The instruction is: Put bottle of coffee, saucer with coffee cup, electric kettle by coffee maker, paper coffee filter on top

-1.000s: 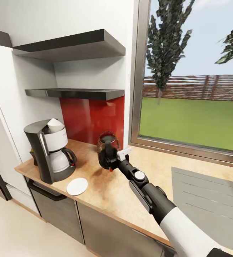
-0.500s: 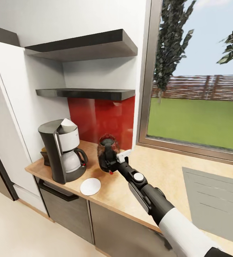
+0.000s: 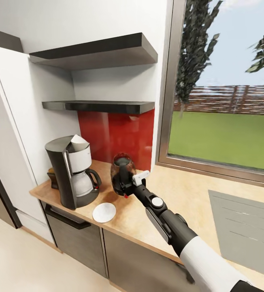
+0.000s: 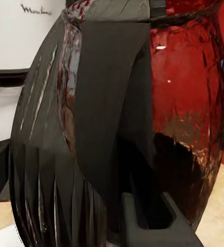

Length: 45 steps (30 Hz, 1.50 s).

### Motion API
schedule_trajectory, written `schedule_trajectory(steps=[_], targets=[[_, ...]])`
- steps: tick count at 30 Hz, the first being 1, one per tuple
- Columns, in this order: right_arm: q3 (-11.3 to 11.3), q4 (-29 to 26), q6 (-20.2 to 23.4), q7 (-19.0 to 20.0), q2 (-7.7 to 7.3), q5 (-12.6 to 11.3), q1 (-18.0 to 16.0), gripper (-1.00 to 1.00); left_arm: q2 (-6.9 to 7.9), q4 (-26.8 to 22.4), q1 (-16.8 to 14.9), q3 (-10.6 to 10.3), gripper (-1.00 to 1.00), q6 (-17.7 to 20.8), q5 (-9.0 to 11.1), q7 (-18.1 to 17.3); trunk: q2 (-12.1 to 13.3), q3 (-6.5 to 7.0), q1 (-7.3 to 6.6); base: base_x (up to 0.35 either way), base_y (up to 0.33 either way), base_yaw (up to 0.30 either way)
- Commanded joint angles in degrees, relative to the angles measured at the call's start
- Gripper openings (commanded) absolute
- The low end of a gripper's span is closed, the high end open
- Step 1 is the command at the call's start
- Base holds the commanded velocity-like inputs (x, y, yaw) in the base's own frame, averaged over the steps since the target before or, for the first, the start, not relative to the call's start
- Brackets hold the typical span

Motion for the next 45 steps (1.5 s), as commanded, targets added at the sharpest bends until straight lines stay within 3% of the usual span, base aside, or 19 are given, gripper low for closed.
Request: schedule_trajectory(steps=[1,33,45], targets=[[0.01,0.02,0.23,0.12,0.0,-0.51,-0.02,-1.0,-0.02,-0.02,0.01,0.46,1.0,-0.19,-0.6,-0.04,-0.03,0.0,0.03,0.143,0.119,0.0],[-0.02,0.8,0.16,0.15,-0.07,-0.49,-0.02,-1.0,-0.02,-0.02,0.01,0.4,1.0,-0.19,-0.62,-0.04,-0.03,0.0,0.03,0.036,0.08,0.0],[-0.16,4.8,-2.23,0.12,0.0,-0.59,-0.02,-1.0,-0.02,-0.02,0.01,0.37,1.0,-0.11,-0.69,-0.04,-0.03,0.0,0.03,0.0,0.008,0.0]])
